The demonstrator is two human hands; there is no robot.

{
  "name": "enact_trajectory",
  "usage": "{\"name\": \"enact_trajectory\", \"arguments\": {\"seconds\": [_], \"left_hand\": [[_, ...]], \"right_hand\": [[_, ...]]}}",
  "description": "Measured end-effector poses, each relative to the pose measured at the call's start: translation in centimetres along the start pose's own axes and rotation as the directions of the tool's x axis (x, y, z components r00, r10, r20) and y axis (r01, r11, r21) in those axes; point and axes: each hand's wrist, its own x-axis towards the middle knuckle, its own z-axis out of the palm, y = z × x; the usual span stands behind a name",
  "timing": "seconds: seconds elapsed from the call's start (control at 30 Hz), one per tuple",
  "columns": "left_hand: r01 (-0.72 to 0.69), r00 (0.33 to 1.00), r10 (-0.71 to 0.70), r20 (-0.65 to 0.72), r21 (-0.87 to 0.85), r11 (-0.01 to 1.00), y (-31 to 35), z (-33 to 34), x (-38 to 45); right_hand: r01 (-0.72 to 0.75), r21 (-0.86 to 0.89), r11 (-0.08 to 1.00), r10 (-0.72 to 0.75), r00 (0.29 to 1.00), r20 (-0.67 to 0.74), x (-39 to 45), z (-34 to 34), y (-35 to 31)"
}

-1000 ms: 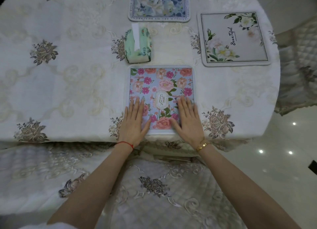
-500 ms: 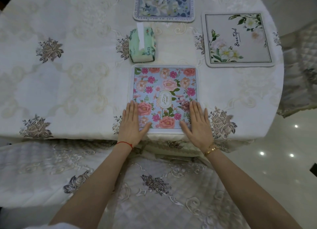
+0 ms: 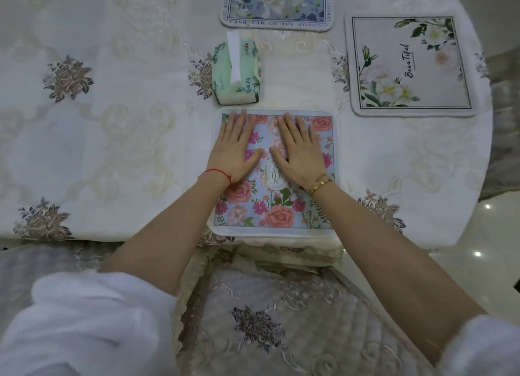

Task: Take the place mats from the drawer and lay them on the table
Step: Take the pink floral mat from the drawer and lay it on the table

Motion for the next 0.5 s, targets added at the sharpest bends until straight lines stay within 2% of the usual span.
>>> {"name": "enact_trajectory", "arguments": {"seconds": [0.3, 0.5], "left_hand": [[0.008, 0.998, -0.007, -0.061, 0.029, 1.0, -0.6, 1.6, 0.8], [0.055, 0.997, -0.055, -0.063, -0.002, 0.998, -1.6, 0.9, 0.3]], "right_hand": [[-0.013, -0.016, 1.0, 0.012, 0.999, -0.048, -0.4, 0.7, 0.9], [-0.115, -0.019, 0.993, 0.114, 0.991, -0.071, -1.3, -0.3, 3.4]]}}
